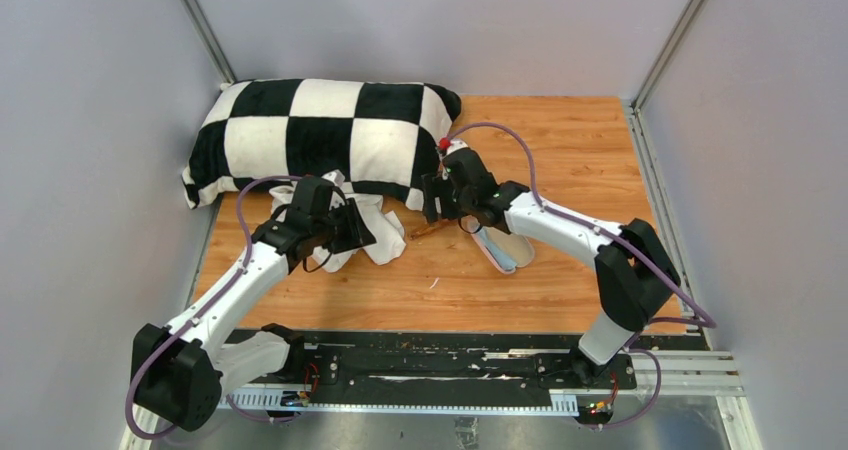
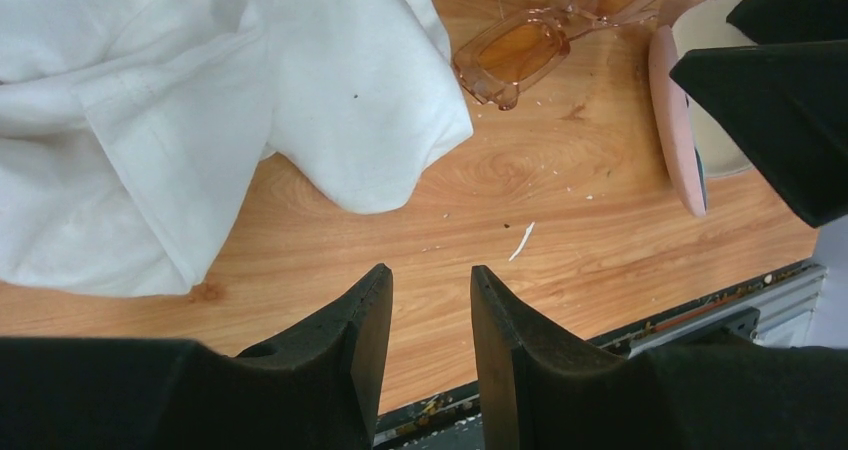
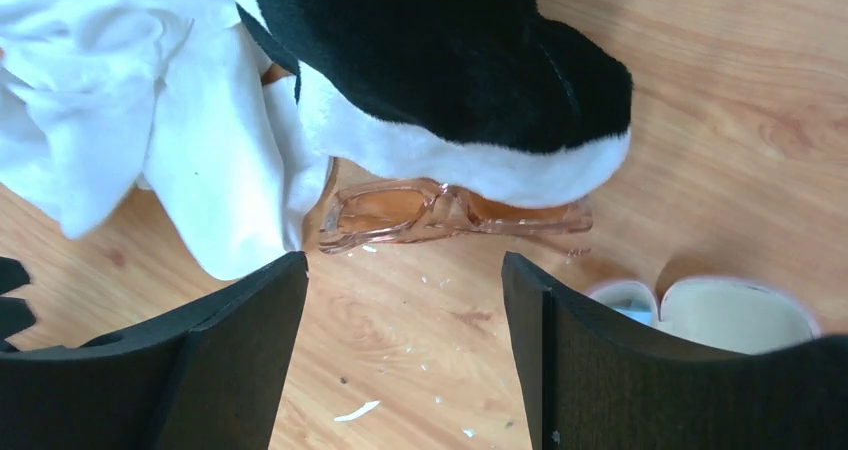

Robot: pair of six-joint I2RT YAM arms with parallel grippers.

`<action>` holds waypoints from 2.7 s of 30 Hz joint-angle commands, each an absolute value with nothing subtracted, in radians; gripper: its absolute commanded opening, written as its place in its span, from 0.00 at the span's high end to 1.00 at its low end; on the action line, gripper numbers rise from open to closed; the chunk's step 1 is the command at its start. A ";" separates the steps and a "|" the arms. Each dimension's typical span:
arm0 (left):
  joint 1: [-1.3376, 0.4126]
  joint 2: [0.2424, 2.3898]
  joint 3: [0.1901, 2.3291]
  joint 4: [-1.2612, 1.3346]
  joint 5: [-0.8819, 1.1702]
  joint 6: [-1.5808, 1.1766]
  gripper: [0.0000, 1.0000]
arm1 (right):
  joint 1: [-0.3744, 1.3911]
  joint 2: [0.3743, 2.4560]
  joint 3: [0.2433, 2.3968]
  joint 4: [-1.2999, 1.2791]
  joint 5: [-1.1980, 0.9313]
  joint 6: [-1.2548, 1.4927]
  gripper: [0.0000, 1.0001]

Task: Organize the sunglasses
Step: Adjust the sunglasses at the center of the board.

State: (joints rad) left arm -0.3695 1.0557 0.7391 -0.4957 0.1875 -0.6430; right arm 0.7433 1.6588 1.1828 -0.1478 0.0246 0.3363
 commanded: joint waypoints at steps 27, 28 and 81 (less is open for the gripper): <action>-0.365 0.973 0.679 -0.506 0.213 -0.636 0.60 | 0.750 1.879 1.247 -0.364 0.129 1.308 0.31; -0.365 0.971 0.678 -0.507 0.214 -0.634 0.60 | 0.749 1.892 1.259 -0.372 0.136 1.307 0.31; -0.365 1.009 0.648 -0.412 0.286 -0.646 0.60 | 0.751 1.852 1.214 -0.541 0.073 0.754 0.45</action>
